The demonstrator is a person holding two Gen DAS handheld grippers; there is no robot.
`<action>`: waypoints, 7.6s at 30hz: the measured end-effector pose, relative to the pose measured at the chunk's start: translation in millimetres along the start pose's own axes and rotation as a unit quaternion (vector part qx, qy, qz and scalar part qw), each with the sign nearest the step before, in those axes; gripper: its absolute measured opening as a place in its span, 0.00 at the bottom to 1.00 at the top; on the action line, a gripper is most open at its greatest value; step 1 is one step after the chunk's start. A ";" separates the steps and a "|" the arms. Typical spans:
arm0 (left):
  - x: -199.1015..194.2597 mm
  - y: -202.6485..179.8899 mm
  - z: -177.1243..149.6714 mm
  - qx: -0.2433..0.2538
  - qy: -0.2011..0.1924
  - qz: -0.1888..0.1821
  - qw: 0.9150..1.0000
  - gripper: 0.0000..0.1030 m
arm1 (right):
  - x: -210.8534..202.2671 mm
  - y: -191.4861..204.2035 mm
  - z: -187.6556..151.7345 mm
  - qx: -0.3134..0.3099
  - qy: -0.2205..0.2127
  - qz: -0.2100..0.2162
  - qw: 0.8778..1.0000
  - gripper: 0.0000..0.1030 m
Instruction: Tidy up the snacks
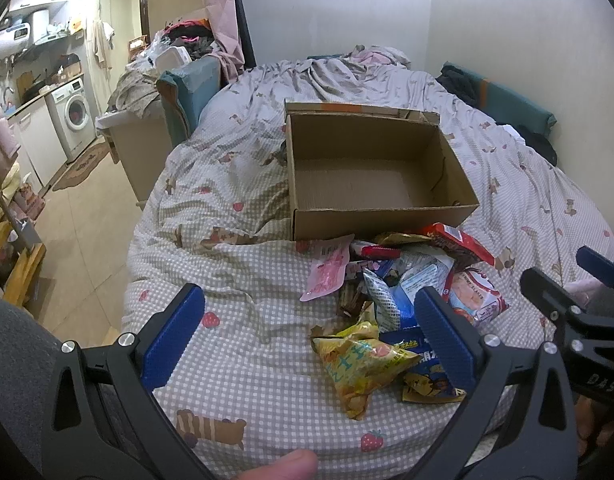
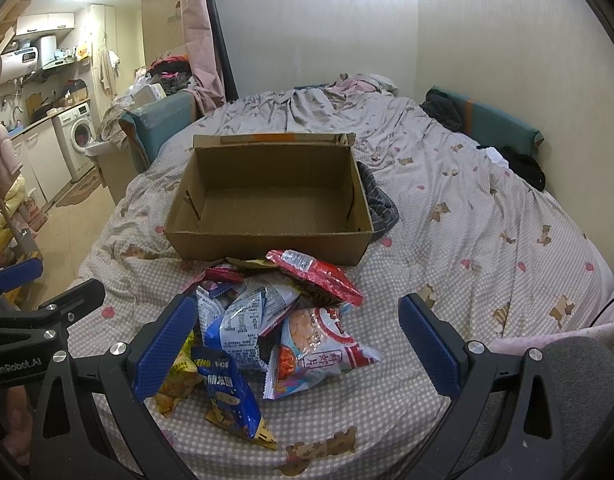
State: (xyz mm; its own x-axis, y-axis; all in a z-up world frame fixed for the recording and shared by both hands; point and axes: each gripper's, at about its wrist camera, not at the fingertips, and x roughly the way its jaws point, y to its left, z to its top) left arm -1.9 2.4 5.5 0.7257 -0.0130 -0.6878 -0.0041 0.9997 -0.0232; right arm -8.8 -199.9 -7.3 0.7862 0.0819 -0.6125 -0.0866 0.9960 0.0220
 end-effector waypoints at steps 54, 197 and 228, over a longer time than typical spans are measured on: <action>125.8 7.0 -32.5 -0.108 0.287 -0.023 0.952 0.97 | 50.7 -66.2 -7.3 0.155 0.216 0.189 0.945 0.25; 126.2 -10.9 141.4 -0.005 0.009 -0.017 1.000 0.99 | 142.8 -82.5 120.3 0.123 0.114 0.178 0.970 0.90; 90.8 -10.6 66.2 0.000 0.068 -0.025 0.997 0.99 | 93.4 -97.2 54.8 0.167 0.160 0.162 0.959 0.91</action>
State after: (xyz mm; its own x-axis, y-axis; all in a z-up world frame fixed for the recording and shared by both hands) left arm 109.5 -8.1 -8.6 0.6250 -0.0657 -0.7778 0.0294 0.9977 -0.0606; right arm 106.7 -287.1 -23.4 0.5176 0.4271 -0.7413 -0.0523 0.8806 0.4709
